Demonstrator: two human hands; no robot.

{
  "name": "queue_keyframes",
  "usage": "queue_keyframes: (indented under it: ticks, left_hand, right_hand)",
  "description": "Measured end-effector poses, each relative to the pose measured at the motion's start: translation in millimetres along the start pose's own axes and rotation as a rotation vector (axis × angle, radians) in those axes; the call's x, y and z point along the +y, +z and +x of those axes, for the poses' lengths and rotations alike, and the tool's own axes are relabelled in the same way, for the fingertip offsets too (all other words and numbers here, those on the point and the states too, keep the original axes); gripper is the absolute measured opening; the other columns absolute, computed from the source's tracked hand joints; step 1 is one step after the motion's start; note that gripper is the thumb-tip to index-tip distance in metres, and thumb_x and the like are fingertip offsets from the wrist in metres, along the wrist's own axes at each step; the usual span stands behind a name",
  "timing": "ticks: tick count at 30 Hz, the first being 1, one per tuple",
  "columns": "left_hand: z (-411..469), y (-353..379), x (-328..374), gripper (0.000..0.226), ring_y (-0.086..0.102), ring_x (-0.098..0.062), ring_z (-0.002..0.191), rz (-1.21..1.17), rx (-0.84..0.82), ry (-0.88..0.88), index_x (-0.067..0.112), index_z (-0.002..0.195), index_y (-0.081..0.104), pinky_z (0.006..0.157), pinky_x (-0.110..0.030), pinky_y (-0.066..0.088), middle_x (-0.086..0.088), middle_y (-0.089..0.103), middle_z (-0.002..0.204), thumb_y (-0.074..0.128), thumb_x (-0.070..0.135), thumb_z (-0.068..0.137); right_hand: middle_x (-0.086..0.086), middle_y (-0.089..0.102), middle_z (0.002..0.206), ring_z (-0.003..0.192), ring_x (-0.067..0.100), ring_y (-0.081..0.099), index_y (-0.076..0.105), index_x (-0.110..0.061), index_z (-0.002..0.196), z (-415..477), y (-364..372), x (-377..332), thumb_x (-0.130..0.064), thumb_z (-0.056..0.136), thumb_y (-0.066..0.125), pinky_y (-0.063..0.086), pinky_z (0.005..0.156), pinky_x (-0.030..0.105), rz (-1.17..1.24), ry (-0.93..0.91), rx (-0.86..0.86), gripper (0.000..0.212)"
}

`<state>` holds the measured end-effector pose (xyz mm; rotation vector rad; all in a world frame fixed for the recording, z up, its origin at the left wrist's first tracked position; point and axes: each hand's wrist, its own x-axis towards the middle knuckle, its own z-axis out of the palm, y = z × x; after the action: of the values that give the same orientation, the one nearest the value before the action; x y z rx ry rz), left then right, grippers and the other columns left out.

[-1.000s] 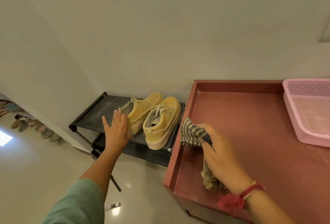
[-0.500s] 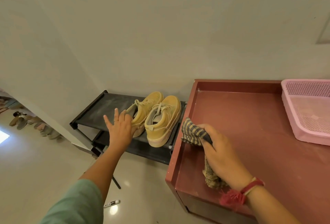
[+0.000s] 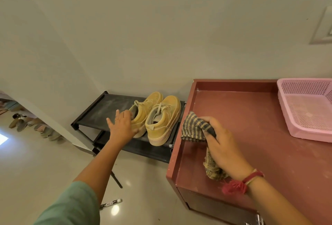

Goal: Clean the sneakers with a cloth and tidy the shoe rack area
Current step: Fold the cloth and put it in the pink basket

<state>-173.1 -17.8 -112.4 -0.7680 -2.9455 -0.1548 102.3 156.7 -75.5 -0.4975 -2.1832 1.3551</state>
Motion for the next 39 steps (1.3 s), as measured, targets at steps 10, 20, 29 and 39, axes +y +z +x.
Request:
queue_keyframes:
  ticks: [10,20,29,39]
  left_hand:
    - [-98,-72,44,0.06,0.003,-0.031,0.148,-0.251,0.266,0.092,0.02,0.131,0.042,0.111,-0.064,0.002,-0.005,0.031,0.151,0.069,0.039,0.081]
    - [-185,-75,145,0.041,0.003,-0.022,0.148,-0.573,0.268,0.22,0.026,0.116,0.055,0.112,-0.059,0.0,0.002,0.034,0.149,0.069,0.041,0.082]
    - [-177,-39,195,0.081,0.027,-0.021,0.142,-1.052,-0.192,0.226,0.029,0.132,0.052,0.113,-0.052,0.027,0.0,0.041,0.147,0.039,0.084,0.074]
    - [-175,-51,215,0.026,0.068,-0.012,0.097,-1.624,-0.085,0.153,0.008,0.108,0.067,0.078,-0.018,0.051,0.0,0.074,0.099,0.044,0.015,0.1]
  right_hand:
    - [-0.008,0.066,0.086,0.078,0.005,0.062,0.061,-0.03,0.088,-17,-55,-13,-0.006,0.092,0.051,0.051,0.069,0.021,0.33,0.109,0.342,0.026]
    - [0.011,0.066,0.091,0.086,0.025,0.063,0.063,-0.015,0.09,-67,-99,-25,-0.006,0.09,0.055,0.051,0.08,0.039,0.53,0.247,0.387,0.013]
    - [0.011,0.067,0.099,0.081,0.022,0.066,0.056,-0.011,0.117,-62,-120,-25,0.008,0.084,0.05,0.057,0.068,0.033,0.91,0.289,0.132,0.039]
    - [0.001,0.055,0.101,0.1,0.016,0.055,0.055,-0.03,0.087,-43,-101,-5,0.012,0.078,0.054,0.046,0.088,0.026,0.031,-0.061,0.262,0.043]
